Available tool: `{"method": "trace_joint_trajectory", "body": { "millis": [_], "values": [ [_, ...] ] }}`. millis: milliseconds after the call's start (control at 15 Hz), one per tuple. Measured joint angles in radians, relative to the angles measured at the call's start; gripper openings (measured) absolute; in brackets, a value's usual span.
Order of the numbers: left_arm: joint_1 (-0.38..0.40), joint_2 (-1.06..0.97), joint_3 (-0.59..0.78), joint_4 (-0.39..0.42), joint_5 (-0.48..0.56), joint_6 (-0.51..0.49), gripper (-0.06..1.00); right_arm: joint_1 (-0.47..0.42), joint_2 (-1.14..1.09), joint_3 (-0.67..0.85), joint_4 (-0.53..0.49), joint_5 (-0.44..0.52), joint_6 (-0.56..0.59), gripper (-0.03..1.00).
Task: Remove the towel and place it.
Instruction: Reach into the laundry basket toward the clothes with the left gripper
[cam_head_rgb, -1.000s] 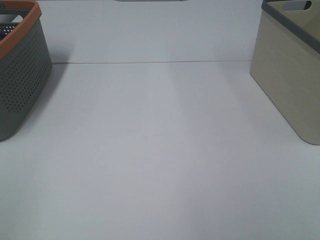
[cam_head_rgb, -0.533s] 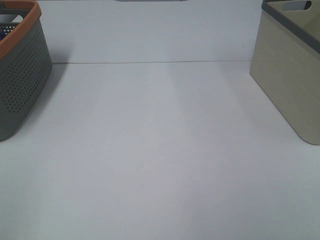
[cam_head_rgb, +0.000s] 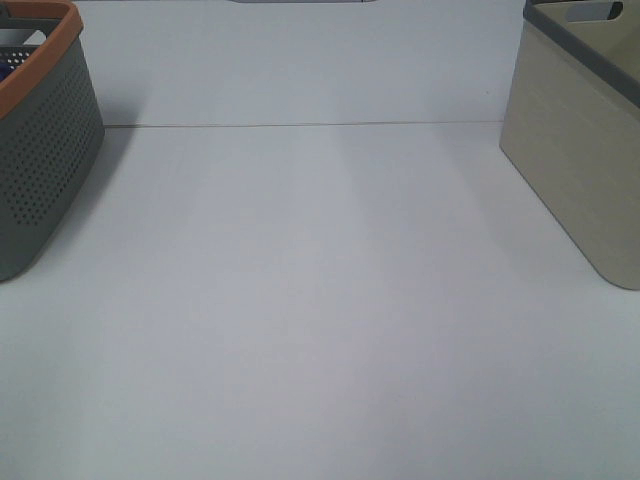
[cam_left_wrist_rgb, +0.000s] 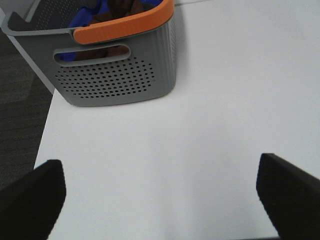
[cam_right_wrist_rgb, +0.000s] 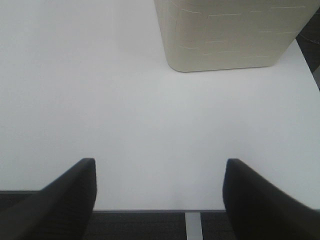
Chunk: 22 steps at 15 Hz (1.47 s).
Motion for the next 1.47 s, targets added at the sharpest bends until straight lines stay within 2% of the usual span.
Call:
{"method": "trace_joint_trajectory", "body": {
  "millis": [133, 200, 267, 667, 867, 1000, 1133, 1267, 1467],
  "values": [
    [0.0, 0.135, -0.091, 0.0, 0.038, 0.014, 0.99, 0.0, 0.0, 0.0, 0.0, 0.0, 0.0, 0.62],
    [0.0, 0.225, -0.168, 0.0, 0.063, 0.014, 0.99, 0.0, 0.0, 0.0, 0.0, 0.0, 0.0, 0.62],
    [0.0, 0.413, -0.307, 0.0, 0.096, 0.001, 0.99, 0.0, 0.0, 0.0, 0.0, 0.0, 0.0, 0.62],
    [0.0, 0.873, -0.672, 0.004, 0.108, -0.015, 0.99, 0.0, 0.0, 0.0, 0.0, 0.0, 0.0, 0.62],
    [0.0, 1.063, -0.814, 0.065, 0.108, -0.01, 0.99, 0.0, 0.0, 0.0, 0.0, 0.0, 0.0, 0.62],
    [0.003, 1.289, -0.967, 0.135, 0.107, 0.022, 0.99, 0.0, 0.0, 0.0, 0.0, 0.0, 0.0, 0.62],
    [0.046, 1.434, -1.066, 0.122, 0.106, 0.076, 0.99, 0.0, 0.0, 0.0, 0.0, 0.0, 0.0, 0.62],
    [0.102, 1.566, -1.151, 0.067, 0.104, 0.118, 0.99, 0.0, 0.0, 0.0, 0.0, 0.0, 0.0, 0.62],
    [0.16, 1.716, -1.212, -0.002, 0.044, 0.175, 0.99, 0.0, 0.0, 0.0, 0.0, 0.0, 0.0, 0.62]
  ]
}}
